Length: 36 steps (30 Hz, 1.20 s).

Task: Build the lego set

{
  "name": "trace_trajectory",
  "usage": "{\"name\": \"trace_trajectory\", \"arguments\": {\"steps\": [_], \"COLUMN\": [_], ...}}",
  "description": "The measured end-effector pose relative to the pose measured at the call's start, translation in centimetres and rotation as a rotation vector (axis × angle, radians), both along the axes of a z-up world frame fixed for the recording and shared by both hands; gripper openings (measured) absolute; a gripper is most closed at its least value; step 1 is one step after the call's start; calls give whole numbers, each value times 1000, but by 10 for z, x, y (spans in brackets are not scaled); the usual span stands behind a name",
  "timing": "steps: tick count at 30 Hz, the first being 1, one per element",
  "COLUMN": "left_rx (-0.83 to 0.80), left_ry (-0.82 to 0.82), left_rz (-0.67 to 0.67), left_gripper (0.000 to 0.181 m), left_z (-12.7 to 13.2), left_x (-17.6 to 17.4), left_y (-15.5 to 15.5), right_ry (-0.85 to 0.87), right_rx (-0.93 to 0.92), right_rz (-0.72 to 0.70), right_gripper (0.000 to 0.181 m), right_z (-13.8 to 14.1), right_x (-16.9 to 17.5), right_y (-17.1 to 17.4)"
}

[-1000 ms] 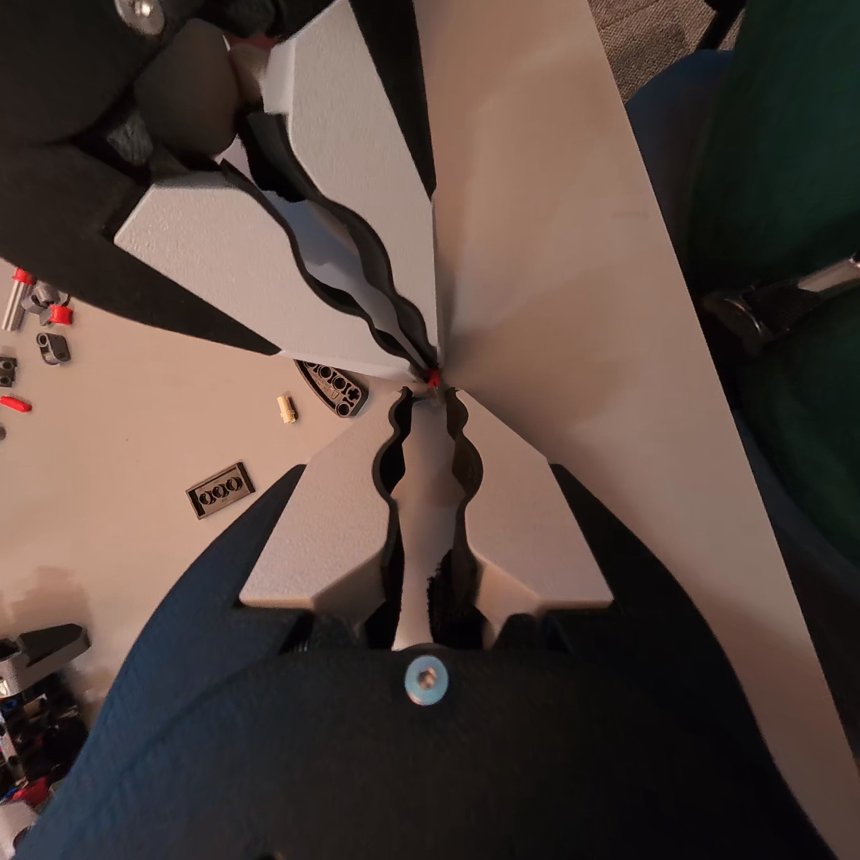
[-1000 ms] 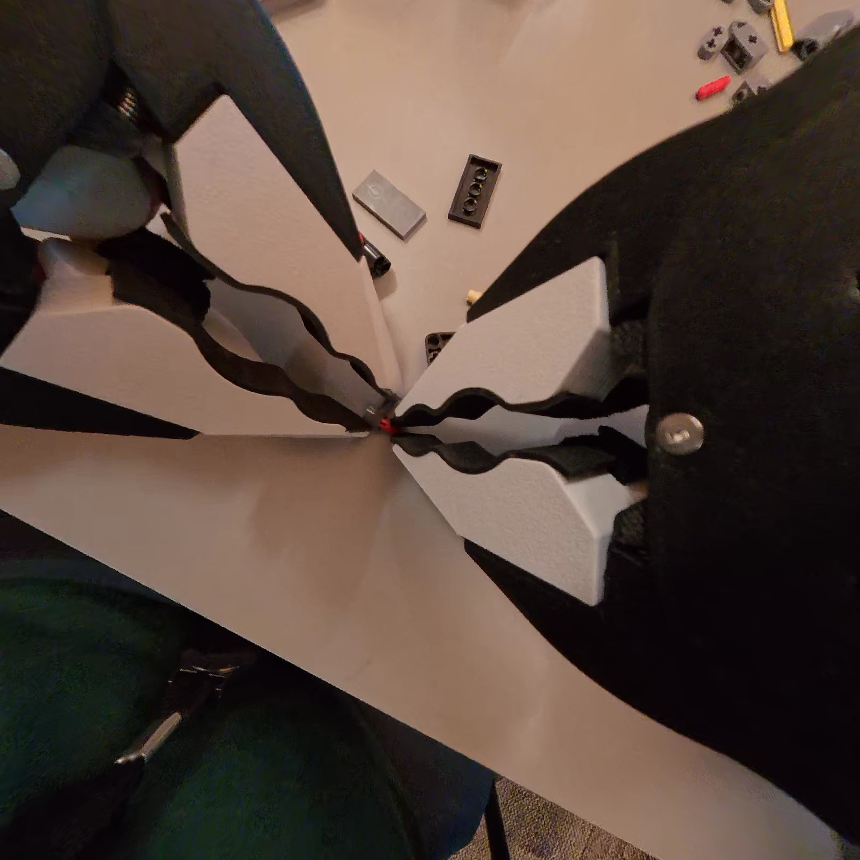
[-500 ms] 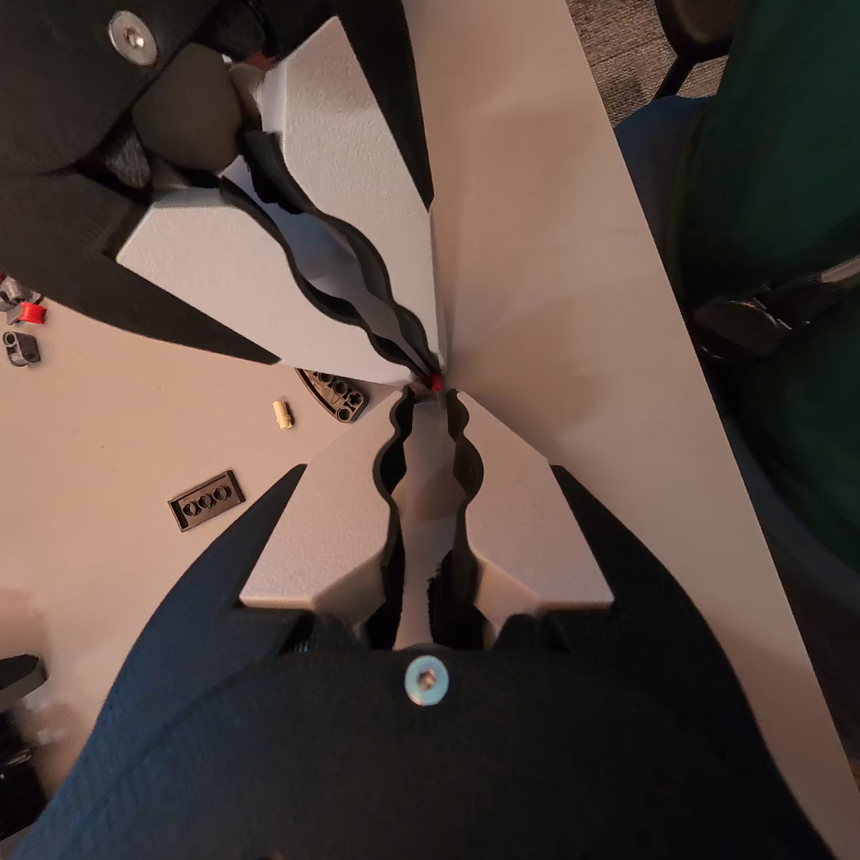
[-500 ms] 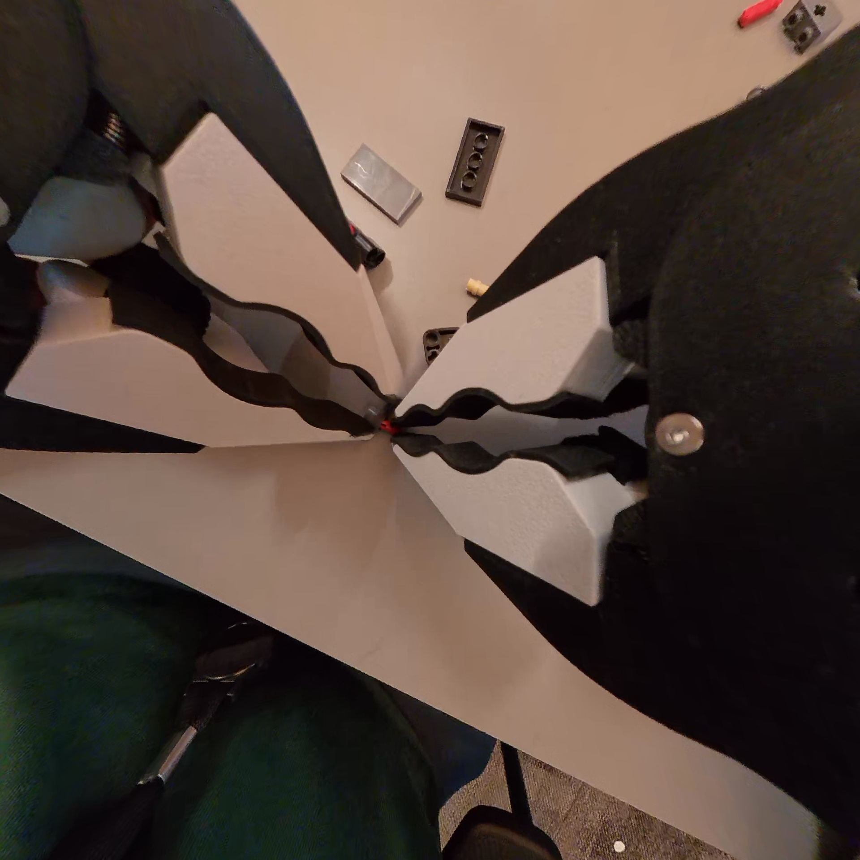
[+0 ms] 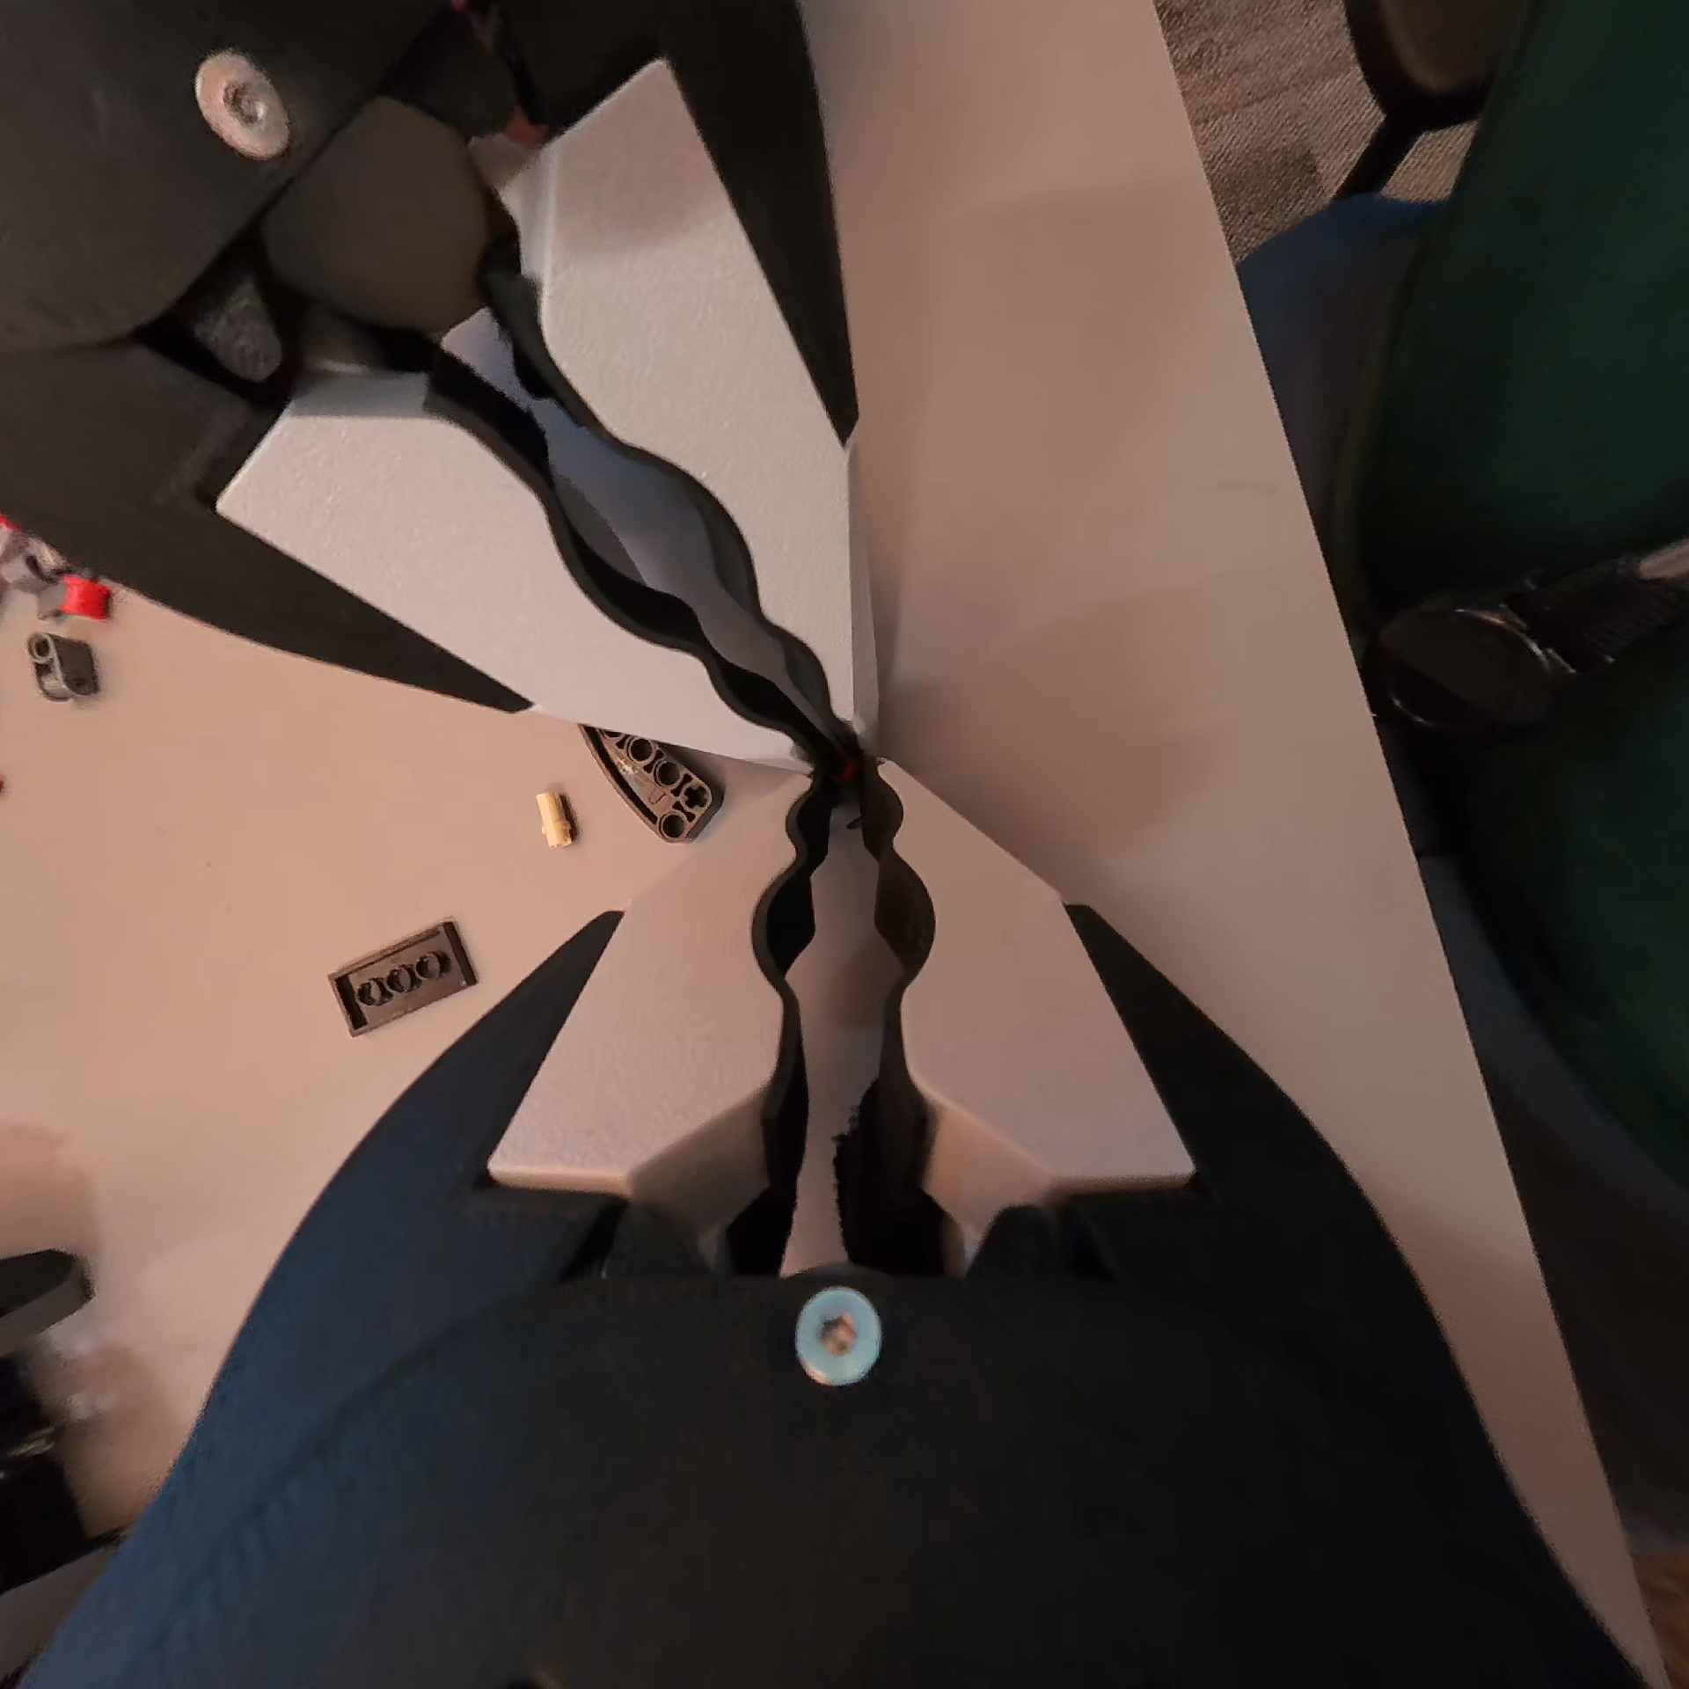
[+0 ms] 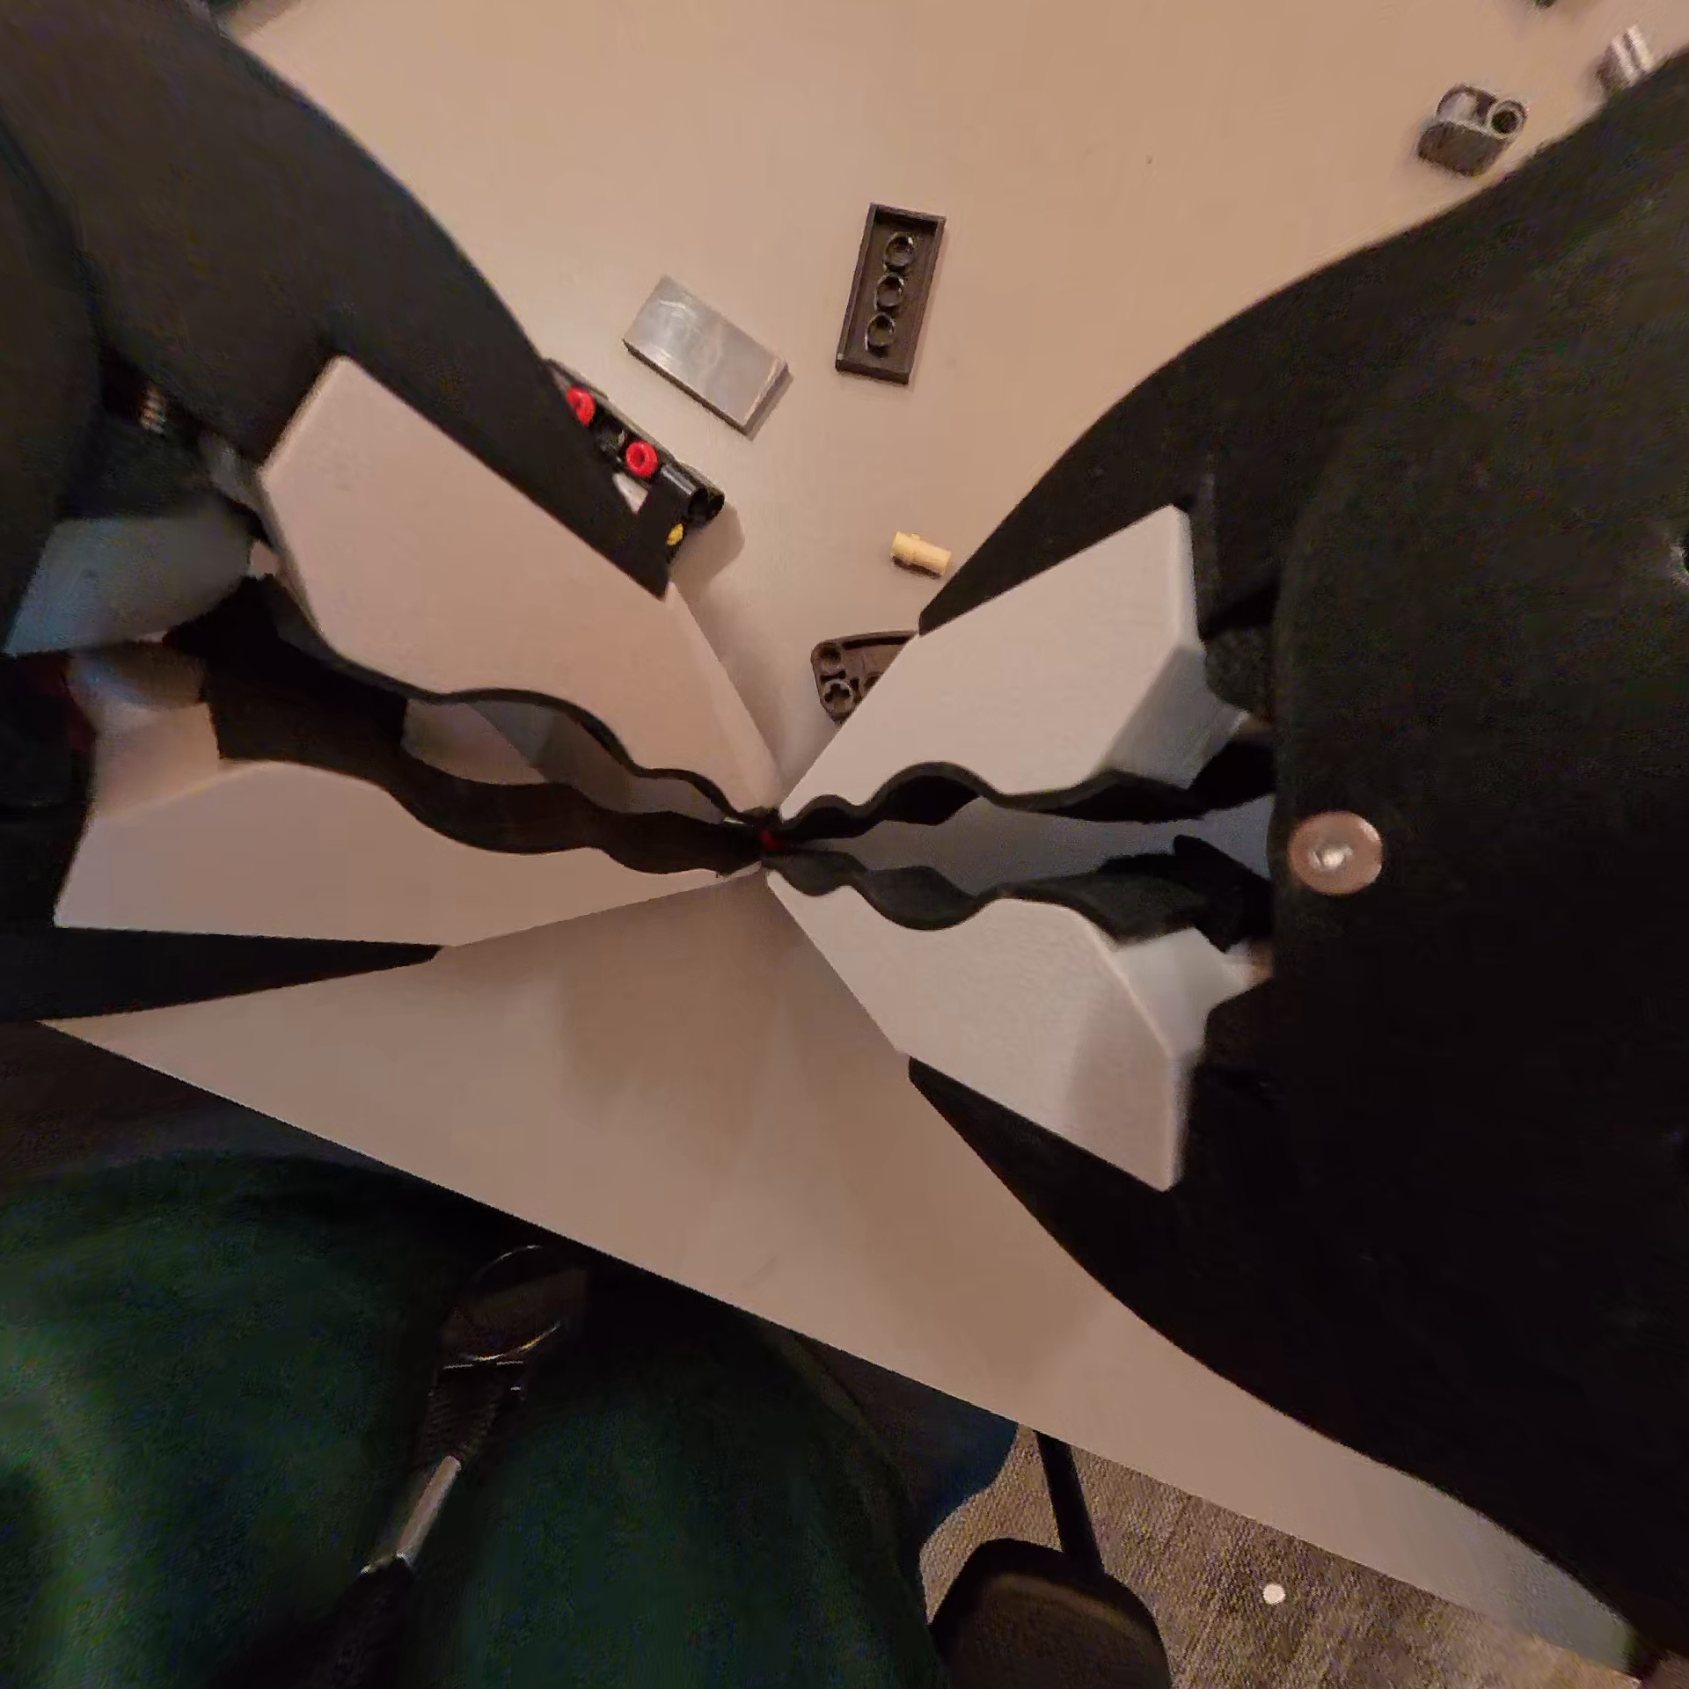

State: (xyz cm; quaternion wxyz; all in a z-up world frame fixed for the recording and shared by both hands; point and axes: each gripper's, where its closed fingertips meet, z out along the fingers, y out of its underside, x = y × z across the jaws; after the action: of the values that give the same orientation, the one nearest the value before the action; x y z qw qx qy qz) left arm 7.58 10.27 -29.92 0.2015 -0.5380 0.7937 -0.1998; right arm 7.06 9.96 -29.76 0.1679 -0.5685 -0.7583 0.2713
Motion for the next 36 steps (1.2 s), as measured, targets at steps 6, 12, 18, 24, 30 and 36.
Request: {"name": "trace_trajectory", "arguments": {"steps": [6, 12, 18, 24, 30, 36], "left_rx": [-4, 43, 76, 86, 52, 62], "left_ry": [-47, -106, -133, -123, -131, -132], "left_rz": [33, 97, 203, 292, 303, 312], "left_gripper": [6, 15, 24, 19, 16, 19], "left_z": [0, 4, 12, 5, 2, 2], "left_x": [0, -1, -9, -13, -9, -9], "left_y": [0, 2, 8, 8, 2, 3], "right_ry": [28, 33, 35, 38, 42, 45], "right_rx": [-19, -10, -13, -17, -12, 4], "right_rz": [-20, -30, -33, -38, -38, -31], "right_gripper": [0, 1, 1, 1, 1, 2], "right_z": [0, 0, 0, 0, 0, 0], "right_x": [0, 0, -1, -1, -1, -1], "right_y": [0, 2, 1, 1, 1, 1]}}
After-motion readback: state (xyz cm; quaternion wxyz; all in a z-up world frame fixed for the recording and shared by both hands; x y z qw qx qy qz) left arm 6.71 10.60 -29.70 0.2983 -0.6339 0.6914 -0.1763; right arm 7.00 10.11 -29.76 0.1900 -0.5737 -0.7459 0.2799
